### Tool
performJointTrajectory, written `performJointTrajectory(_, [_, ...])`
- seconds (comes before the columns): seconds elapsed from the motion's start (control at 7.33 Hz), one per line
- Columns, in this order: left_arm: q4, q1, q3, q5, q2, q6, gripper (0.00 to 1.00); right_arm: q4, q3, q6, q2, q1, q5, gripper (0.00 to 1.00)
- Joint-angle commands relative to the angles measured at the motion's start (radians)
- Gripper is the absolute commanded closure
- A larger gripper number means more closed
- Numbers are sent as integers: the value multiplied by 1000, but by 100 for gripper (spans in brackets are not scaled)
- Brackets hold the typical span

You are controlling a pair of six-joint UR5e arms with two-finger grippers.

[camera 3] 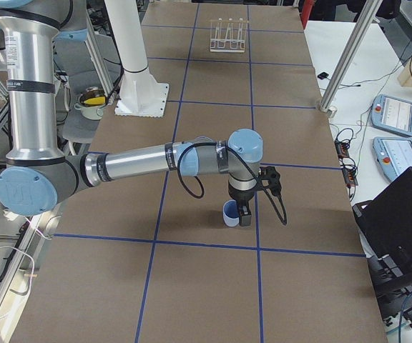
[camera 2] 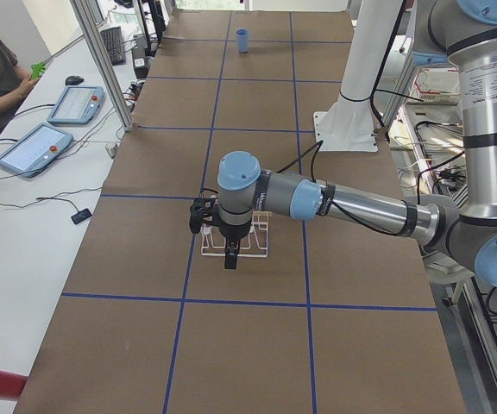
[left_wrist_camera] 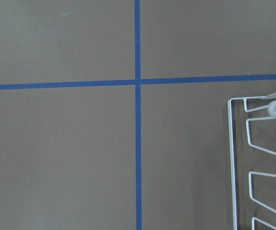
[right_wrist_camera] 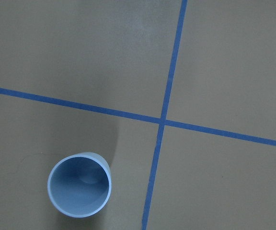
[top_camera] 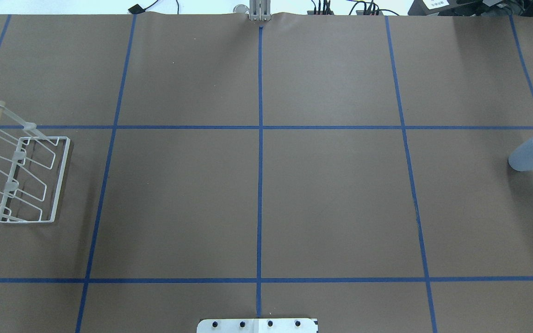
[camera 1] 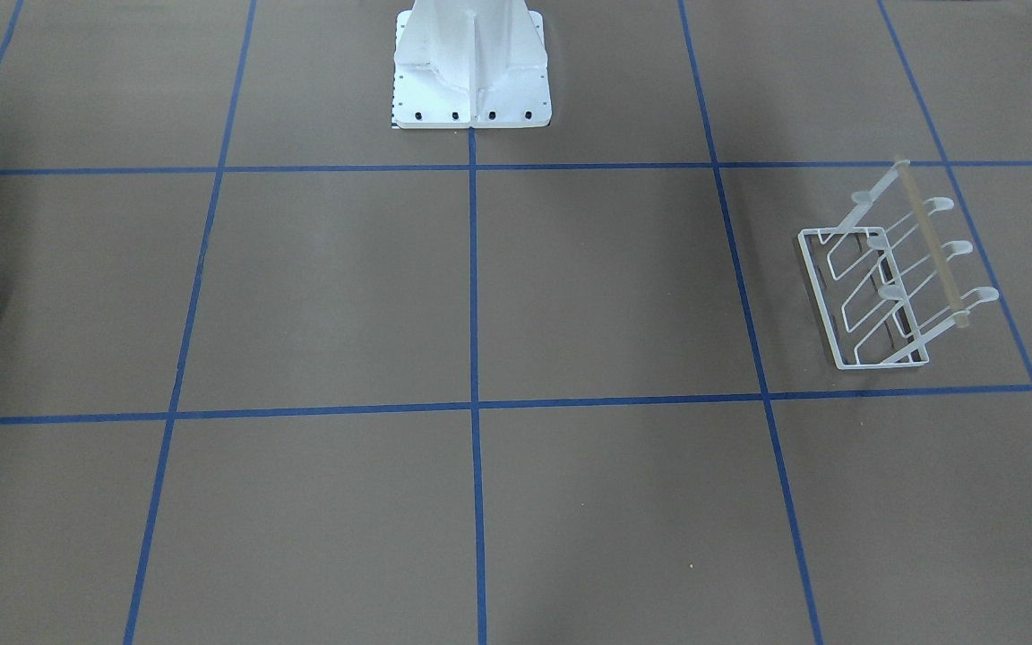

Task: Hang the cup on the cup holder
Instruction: 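Lower the right gripper toward the light blue cup lying on its side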

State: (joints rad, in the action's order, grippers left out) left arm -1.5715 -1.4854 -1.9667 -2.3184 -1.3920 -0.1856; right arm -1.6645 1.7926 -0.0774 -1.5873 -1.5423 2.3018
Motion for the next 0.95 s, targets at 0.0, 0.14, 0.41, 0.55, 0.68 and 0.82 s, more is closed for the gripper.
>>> performJointTrajectory(0.0, [-19,1,2,-19,1,8,2,3,1,1,-5,5,16,0])
performJointTrajectory(0.14, [-21,1,12,-19,2,9,2,3,2,1,-5,10,16,0])
performJointTrajectory(0.41, [-24,1,16,-19,4,9,2,3,2,1,-3,17,16,0])
performJointTrajectory(0.55, [-22,1,9,-19,5,9,2,3,1,1,-5,21,16,0])
performJointTrajectory(0.68, [-22,1,15,-19,8,11,2,2,-1,2,-5,27,18,0])
performJointTrajectory(0.82, [-22,1,14,-19,8,11,2,3,-1,1,-5,31,25,0])
